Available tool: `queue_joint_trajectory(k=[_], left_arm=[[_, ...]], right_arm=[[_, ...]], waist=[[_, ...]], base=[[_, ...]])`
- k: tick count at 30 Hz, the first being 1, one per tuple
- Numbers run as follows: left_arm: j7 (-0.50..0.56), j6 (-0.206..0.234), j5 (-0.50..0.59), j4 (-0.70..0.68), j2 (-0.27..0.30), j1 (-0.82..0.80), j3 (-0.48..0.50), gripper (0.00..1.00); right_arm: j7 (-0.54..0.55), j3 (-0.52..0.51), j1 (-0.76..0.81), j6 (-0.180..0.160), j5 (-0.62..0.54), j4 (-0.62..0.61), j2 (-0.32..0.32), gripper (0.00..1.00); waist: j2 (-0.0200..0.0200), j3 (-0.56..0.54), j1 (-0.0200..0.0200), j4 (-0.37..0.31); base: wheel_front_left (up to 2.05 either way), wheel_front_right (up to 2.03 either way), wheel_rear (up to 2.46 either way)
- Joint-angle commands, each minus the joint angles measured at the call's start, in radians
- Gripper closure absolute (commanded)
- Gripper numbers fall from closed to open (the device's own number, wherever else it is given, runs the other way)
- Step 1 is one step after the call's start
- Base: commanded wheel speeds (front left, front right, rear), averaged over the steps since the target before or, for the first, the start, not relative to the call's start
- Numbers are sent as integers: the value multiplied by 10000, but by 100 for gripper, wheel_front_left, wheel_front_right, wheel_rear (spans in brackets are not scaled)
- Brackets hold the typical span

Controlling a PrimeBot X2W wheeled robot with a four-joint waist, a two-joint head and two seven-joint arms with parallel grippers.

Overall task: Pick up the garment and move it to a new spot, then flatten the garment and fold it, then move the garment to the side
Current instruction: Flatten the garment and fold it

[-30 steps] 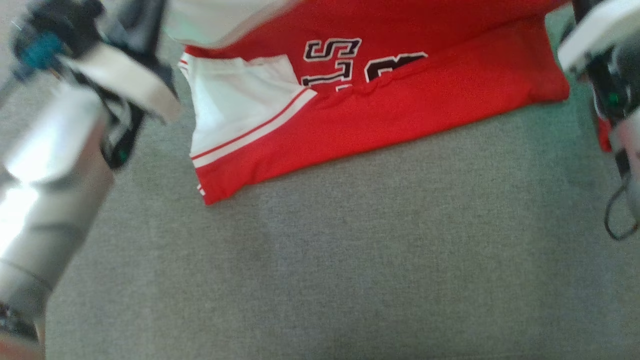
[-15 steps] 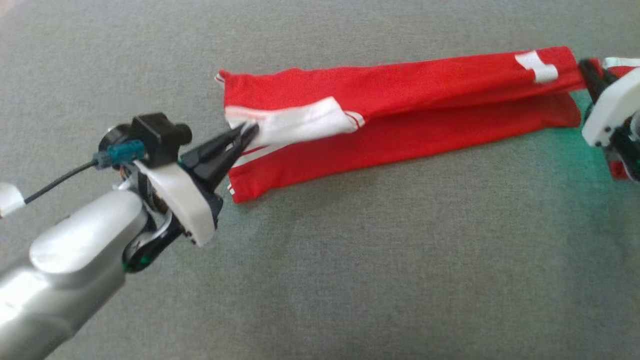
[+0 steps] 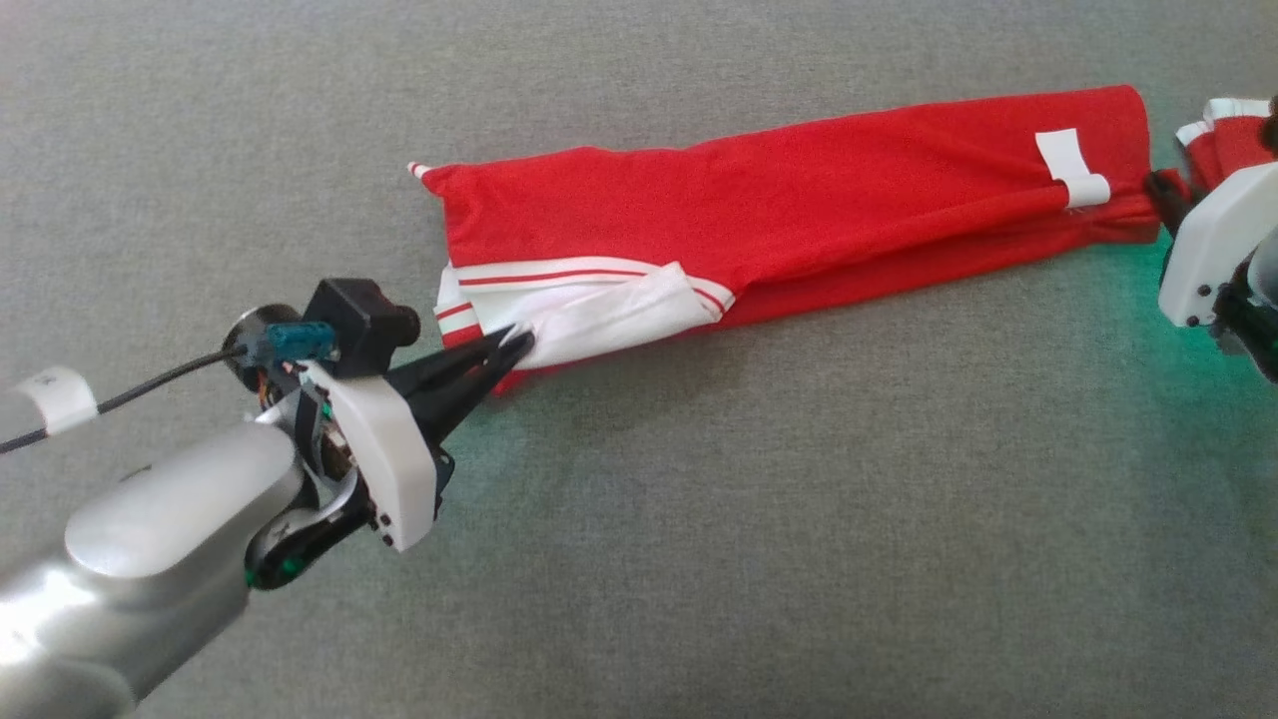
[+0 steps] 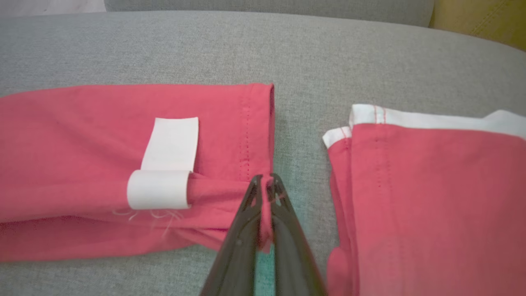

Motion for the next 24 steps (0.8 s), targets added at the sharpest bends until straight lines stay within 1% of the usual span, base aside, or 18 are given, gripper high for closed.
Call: queue_joint_trajectory(k=[1, 2, 3, 4, 5, 7, 8, 11, 13, 14, 17, 19, 21, 24], left_arm=[[149, 18, -117, -112, 396, -358, 350, 100], [265, 18, -177, -91, 386, -331, 313, 100], [317, 18, -163, -79, 384, -328, 283, 65], [263, 18, -115, -16, 382, -343, 271, 3], [137, 20, -87, 121, 365, -365, 306, 0], [-198, 113, 62, 428, 295, -448, 432, 0], [-435, 237, 131, 589, 239, -490, 546, 0], [-1407, 775, 201, 1039, -10, -564, 1083, 0], [-2234, 1174, 175, 1336, -205, -561, 1536, 0], [-2234, 1174, 175, 1336, -205, -561, 1536, 0], [-3059, 1672, 69, 1733, -511, -445, 2361, 0], [-3217, 1940, 21, 1841, -791, -238, 3128, 0], [-3236, 2149, 323, 1530, -1167, 85, 4470, 0], [-3241, 2328, 1239, 939, -1843, 1117, 6514, 0]], right_arm=[[134, 132, 101, -7, 160, -276, -286, 100], [172, 155, 89, -7, 222, -292, -286, 100], [123, 138, 63, -7, 283, -315, -282, 58], [103, 70, 38, -7, 390, -294, -257, 5], [94, -21, 8, -7, 537, -273, -213, 0], [-55, -154, -81, -7, 760, -334, -160, 0], [-189, -215, -136, -7, 835, -390, -137, 0], [-730, -473, -273, -7, 1139, -661, -13, 0], [-1260, -731, -349, -7, 1401, -934, 134, 0], [-1260, -731, -349, -7, 1401, -934, 134, 0], [-2368, -989, -421, -7, 1430, -1410, 308, 0], [-3050, -1144, -331, -7, 1429, -1684, 485, 0], [-3758, -1375, -189, -7, 1394, -1913, 684, 0], [-4770, -1726, 152, -7, 1122, -2226, 1040, 0]], waist=[[-1, 31, 0, -61], [-1, 42, 0, -85], [-1, 51, 0, -113], [-1, 52, 0, -141], [-1, 46, 0, -171], [-1, 1, 0, -232], [-1, -42, 0, -266], [-1, -182, 0, -363], [-1, -319, 0, -427], [-1, -319, 0, -427], [-1, -525, 0, -503], [-1, -699, 0, -524], [-1, -829, 0, -548], [-1, -1022, 0, -594]], base=[[0, 0, 0], [0, 0, 0], [0, 0, 0], [0, 0, 0], [0, 0, 0], [0, 0, 0], [0, 0, 0], [0, 0, 0], [0, 0, 0], [0, 0, 0], [0, 0, 0], [0, 0, 0], [0, 0, 0], [0, 0, 0]])
